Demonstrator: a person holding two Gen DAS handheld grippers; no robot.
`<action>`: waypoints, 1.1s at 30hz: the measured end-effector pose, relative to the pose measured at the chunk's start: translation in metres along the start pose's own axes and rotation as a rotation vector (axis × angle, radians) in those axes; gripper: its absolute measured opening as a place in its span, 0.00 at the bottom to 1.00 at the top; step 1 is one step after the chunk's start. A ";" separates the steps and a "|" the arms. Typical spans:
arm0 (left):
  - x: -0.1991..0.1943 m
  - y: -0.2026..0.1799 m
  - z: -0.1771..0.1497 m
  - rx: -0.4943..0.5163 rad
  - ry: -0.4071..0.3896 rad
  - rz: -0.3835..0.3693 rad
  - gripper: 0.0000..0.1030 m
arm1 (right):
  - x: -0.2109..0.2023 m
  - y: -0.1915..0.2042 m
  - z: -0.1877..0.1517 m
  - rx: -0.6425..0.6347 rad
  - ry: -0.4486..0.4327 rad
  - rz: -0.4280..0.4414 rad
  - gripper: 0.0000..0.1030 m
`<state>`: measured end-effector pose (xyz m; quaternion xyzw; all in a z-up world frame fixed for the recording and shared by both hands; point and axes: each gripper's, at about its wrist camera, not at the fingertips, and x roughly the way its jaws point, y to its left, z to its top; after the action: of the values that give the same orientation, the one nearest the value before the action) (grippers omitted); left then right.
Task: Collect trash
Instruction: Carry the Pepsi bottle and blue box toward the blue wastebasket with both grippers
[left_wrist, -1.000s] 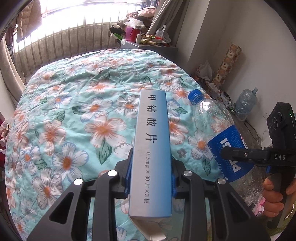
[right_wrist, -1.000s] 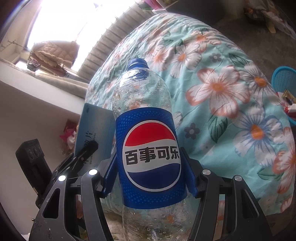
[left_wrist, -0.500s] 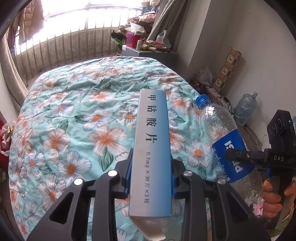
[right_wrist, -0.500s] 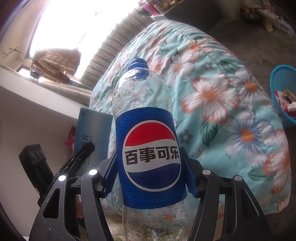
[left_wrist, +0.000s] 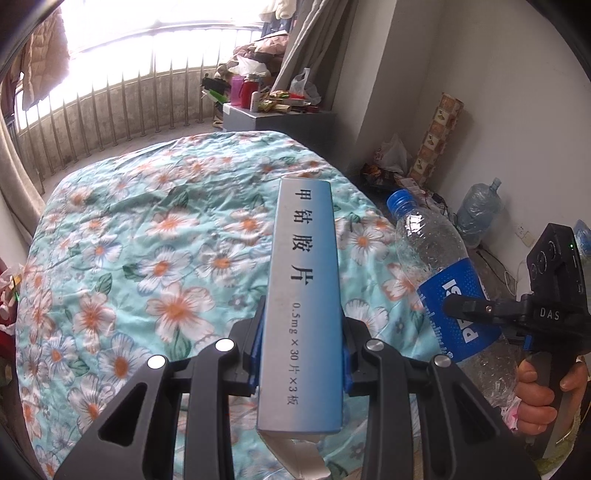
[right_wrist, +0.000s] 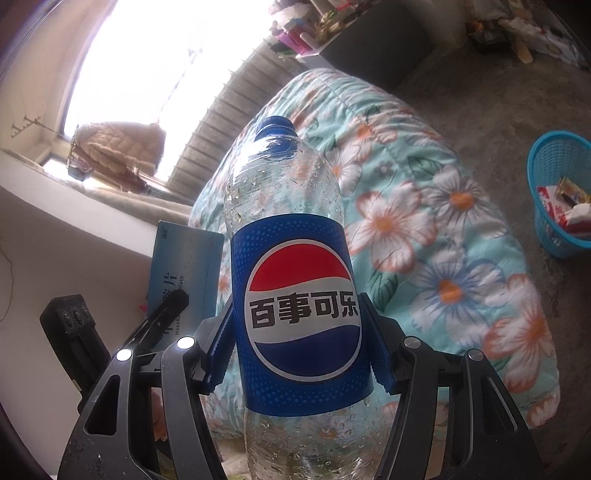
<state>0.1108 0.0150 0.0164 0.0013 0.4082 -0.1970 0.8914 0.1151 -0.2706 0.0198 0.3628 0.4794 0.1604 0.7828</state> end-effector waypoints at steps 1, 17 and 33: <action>0.001 -0.006 0.003 0.011 -0.002 -0.007 0.29 | -0.003 -0.002 0.000 0.004 -0.006 0.003 0.57; 0.051 -0.110 0.045 0.173 0.038 -0.163 0.29 | -0.074 -0.065 -0.006 0.130 -0.164 0.016 0.57; 0.192 -0.246 0.084 0.260 0.300 -0.396 0.29 | -0.178 -0.202 -0.016 0.455 -0.467 -0.244 0.57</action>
<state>0.1982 -0.2932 -0.0279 0.0651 0.4994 -0.4156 0.7574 -0.0054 -0.5093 -0.0176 0.4949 0.3505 -0.1327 0.7840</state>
